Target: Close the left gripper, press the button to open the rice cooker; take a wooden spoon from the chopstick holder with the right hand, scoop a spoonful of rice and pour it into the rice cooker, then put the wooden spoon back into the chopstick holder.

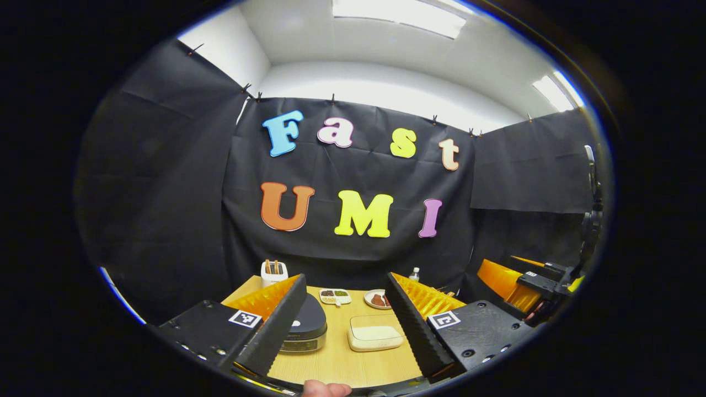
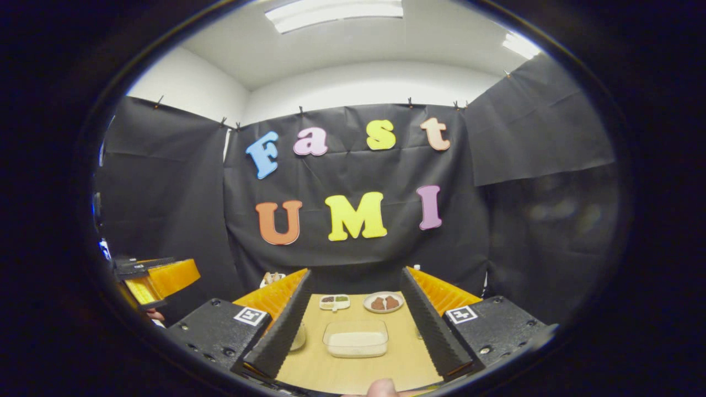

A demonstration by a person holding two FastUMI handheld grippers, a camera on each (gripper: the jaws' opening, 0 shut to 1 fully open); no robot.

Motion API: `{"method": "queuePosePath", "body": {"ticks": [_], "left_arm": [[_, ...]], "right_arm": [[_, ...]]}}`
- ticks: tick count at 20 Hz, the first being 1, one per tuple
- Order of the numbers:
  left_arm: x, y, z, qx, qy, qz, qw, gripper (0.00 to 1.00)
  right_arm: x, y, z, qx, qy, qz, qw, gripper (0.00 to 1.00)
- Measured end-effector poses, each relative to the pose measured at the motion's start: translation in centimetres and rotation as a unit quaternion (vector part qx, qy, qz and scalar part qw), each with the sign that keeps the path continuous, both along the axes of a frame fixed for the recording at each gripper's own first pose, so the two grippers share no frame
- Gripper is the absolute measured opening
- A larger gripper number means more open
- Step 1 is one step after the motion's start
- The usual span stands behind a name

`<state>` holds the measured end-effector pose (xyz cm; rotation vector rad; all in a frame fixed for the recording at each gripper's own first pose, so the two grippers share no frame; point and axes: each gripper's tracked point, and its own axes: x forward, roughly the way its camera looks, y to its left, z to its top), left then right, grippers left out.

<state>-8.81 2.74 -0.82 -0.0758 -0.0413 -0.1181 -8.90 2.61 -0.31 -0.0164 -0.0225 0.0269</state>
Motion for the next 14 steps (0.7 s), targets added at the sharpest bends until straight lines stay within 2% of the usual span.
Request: {"method": "queuePosePath", "body": {"ticks": [7,14], "left_arm": [[-1.0,-0.3,0.0,0.005,-0.003,-0.008,1.000,0.94],[-0.8,-0.4,-0.3,0.005,-0.005,-0.007,1.000,0.94]], "right_arm": [[0.3,1.8,-0.1,0.000,-0.008,0.006,1.000,0.99],[1.2,2.7,-1.7,-0.005,0.008,0.016,1.000,1.00]]}}
